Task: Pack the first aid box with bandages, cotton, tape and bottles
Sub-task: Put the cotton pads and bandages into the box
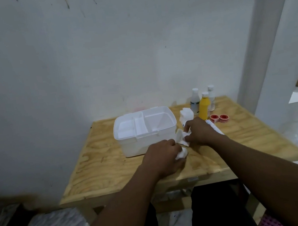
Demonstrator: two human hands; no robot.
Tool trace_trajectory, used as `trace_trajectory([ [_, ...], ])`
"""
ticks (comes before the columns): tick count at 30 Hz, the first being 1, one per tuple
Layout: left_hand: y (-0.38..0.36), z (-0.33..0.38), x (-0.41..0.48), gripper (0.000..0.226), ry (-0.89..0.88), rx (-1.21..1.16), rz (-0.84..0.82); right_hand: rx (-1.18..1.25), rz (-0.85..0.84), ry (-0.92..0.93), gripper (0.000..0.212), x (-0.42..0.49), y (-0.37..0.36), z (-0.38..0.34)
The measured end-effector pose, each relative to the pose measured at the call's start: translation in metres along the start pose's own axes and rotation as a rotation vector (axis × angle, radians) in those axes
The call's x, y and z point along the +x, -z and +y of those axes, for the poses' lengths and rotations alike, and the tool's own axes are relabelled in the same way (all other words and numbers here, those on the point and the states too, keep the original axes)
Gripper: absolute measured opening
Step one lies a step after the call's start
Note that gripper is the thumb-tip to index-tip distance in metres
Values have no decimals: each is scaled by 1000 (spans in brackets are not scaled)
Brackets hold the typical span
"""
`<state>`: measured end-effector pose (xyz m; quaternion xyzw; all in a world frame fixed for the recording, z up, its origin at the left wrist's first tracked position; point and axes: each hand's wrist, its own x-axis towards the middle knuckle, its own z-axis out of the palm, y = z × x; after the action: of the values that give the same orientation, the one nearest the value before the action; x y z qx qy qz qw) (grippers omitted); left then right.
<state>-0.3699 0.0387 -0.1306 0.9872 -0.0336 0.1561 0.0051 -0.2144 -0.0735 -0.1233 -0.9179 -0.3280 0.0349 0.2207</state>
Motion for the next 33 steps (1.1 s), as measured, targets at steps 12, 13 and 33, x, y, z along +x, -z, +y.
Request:
trace_trajectory([
  [12, 13, -10, 18, 32, 124, -172, 194, 40, 40, -175, 60, 52, 17, 5],
  [13, 13, -11, 18, 32, 124, -174, 198, 27, -7, -176, 61, 54, 15, 6],
  [33, 19, -9, 16, 33, 154, -276, 268, 164, 368, -44, 24, 53, 22, 9],
])
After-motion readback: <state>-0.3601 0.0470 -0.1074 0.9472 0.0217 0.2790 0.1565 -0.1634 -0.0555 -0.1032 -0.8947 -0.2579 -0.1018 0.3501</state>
